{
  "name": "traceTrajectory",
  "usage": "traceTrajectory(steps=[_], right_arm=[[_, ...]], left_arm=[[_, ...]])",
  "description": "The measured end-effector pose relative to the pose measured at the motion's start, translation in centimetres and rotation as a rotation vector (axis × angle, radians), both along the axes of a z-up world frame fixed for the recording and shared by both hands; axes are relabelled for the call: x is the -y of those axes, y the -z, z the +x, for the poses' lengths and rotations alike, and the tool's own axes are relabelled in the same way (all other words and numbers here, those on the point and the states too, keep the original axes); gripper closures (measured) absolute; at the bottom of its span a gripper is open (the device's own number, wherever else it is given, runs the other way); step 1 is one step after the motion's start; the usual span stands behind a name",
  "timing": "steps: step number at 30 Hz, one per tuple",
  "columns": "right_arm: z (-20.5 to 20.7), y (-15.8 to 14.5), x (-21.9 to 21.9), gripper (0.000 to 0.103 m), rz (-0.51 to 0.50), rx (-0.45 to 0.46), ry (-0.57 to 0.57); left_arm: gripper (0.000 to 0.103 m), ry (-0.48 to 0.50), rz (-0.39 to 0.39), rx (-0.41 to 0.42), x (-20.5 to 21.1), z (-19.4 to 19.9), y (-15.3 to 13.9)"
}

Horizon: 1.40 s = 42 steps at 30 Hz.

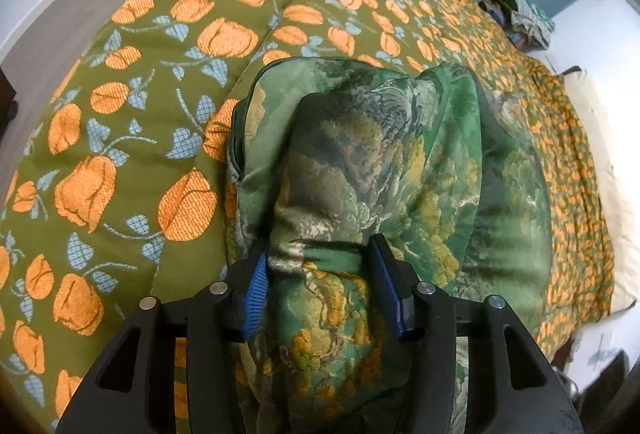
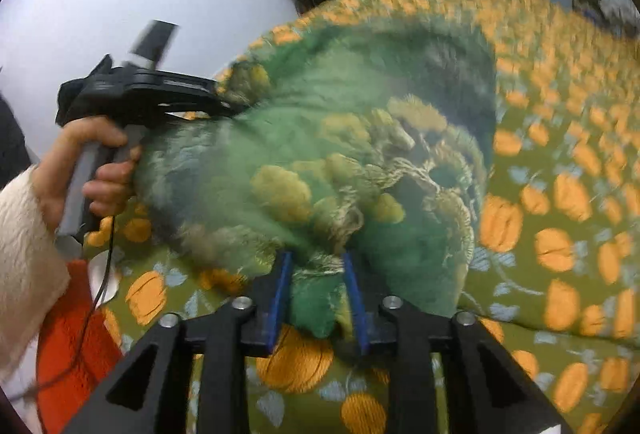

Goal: Fold large clothes

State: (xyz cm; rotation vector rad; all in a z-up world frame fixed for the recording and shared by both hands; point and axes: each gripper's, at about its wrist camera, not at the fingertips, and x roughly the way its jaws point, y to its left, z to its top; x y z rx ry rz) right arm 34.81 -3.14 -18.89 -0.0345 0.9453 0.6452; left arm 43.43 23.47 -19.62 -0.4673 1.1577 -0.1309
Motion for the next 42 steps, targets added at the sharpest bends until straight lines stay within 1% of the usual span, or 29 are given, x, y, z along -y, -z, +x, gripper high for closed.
traceTrajectory(steps=[1, 2, 3, 4, 5, 6, 7, 9, 10, 12, 13, 15, 16, 18, 19, 20, 21, 22, 23, 24, 26, 28, 30, 33, 35, 37, 38, 40, 42], right_arm=[[-0.8, -0.8, 0.7, 0.040, 0.019, 0.002, -0.003], [-1.3, -1.4, 1.1, 0.034, 0.026, 0.006, 0.000], [-2.2, -2.3, 1.9, 0.028, 0.022, 0.021, 0.010], [-2.9, -3.0, 2.6, 0.028, -0.001, 0.046, 0.019], [-3.5, -3.4, 3.2, 0.028, -0.022, 0.065, 0.026], [-4.0, -3.9, 4.0, 0.028, -0.063, 0.096, 0.041], [-4.3, -4.1, 4.6, 0.028, -0.092, 0.118, 0.054], [-4.3, -4.4, 6.3, 0.027, -0.147, 0.158, 0.104], [-4.2, -4.4, 7.2, 0.027, -0.164, 0.158, 0.132], [-4.1, -4.4, 8.3, 0.027, -0.157, 0.146, 0.174], [-4.0, -4.3, 8.8, 0.027, -0.144, 0.142, 0.191], [-4.1, -4.2, 9.2, 0.027, -0.113, 0.134, 0.209], [-4.0, -4.1, 9.1, 0.027, -0.106, 0.128, 0.206], [-4.6, -4.2, 8.5, 0.027, -0.104, 0.126, 0.185], [-4.7, -4.3, 8.1, 0.027, -0.097, 0.130, 0.165], [-4.8, -4.6, 7.6, 0.027, -0.090, 0.133, 0.149], [-5.0, -4.6, 7.4, 0.027, -0.084, 0.133, 0.137], [-5.1, -4.6, 7.1, 0.027, -0.077, 0.130, 0.129], [-5.2, -4.4, 6.7, 0.027, -0.067, 0.118, 0.115], [-5.3, -4.4, 6.5, 0.027, -0.058, 0.108, 0.105], [-5.6, -4.1, 6.0, 0.027, -0.039, 0.084, 0.086], [-5.8, -3.8, 5.7, 0.027, -0.032, 0.069, 0.075], [-6.1, -3.4, 5.3, 0.027, -0.030, 0.058, 0.056], [-6.2, -3.2, 5.2, 0.027, -0.028, 0.052, 0.038], [-6.0, -3.1, 5.4, 0.027, -0.011, 0.045, 0.034], [-5.4, -3.2, 5.8, 0.027, 0.004, 0.036, 0.045], [-5.0, -3.3, 6.1, 0.027, 0.007, 0.033, 0.056], [-4.1, -3.6, 6.8, 0.027, 0.018, 0.032, 0.082], [-2.8, -3.6, 7.7, 0.027, 0.026, 0.025, 0.120]], left_arm=[[0.045, -0.004, -0.005, 0.018, -0.1, -0.4, -0.8], [0.041, -0.010, -0.022, 0.035, -0.3, -0.8, -1.7], [0.034, -0.014, -0.042, 0.045, -0.6, -1.1, -2.4], [0.028, -0.026, -0.077, 0.065, -1.2, -1.7, -3.3], [0.025, -0.042, -0.096, 0.081, -1.8, -2.3, -4.0], [0.019, -0.065, -0.099, 0.100, -2.6, -3.1, -4.9], [0.015, -0.086, -0.081, 0.123, -3.4, -4.1, -5.8], [0.014, -0.113, -0.009, 0.152, -4.5, -5.6, -7.0], [0.014, -0.120, 0.059, 0.149, -4.9, -6.3, -7.4], [0.014, -0.125, 0.196, 0.134, -5.3, -7.3, -7.8], [0.014, -0.105, 0.264, 0.132, -5.1, -7.7, -7.8], [0.014, -0.083, 0.363, 0.118, -4.9, -8.3, -7.5], [0.014, -0.057, 0.358, 0.123, -4.7, -8.5, -7.4], [0.014, -0.038, 0.250, 0.141, -5.1, -8.5, -7.7], [0.014, -0.047, 0.159, 0.151, -5.7, -8.3, -7.9], [0.014, -0.060, 0.034, 0.170, -6.4, -7.9, -8.2], [0.014, -0.058, -0.054, 0.184, -6.8, -7.5, -8.4], [0.014, -0.040, -0.163, 0.192, -7.0, -6.8, -8.6], [0.014, -0.028, -0.204, 0.184, -6.7, -6.1, -8.7], [0.014, -0.010, -0.208, 0.164, -6.1, -5.1, -8.6], [0.014, 0.055, -0.188, 0.128, -5.1, -3.5, -7.9], [0.014, 0.104, -0.182, 0.073, -4.1, -2.1, -6.4], [0.015, 0.122, -0.202, 0.027, -3.7, -1.7, -4.8], [0.014, 0.129, -0.267, -0.022, -3.5, -1.7, -2.0], [0.013, 0.124, -0.313, -0.039, -3.5, -2.4, -0.6], [0.006, 0.107, -0.358, -0.043, -3.7, -2.7, 0.7], [0.005, 0.103, -0.375, -0.042, -3.6, -2.7, 1.0], [0.001, 0.107, -0.388, -0.050, -3.4, -2.6, 1.8], [0.000, 0.121, -0.390, -0.069, -3.0, -2.2, 2.7]])
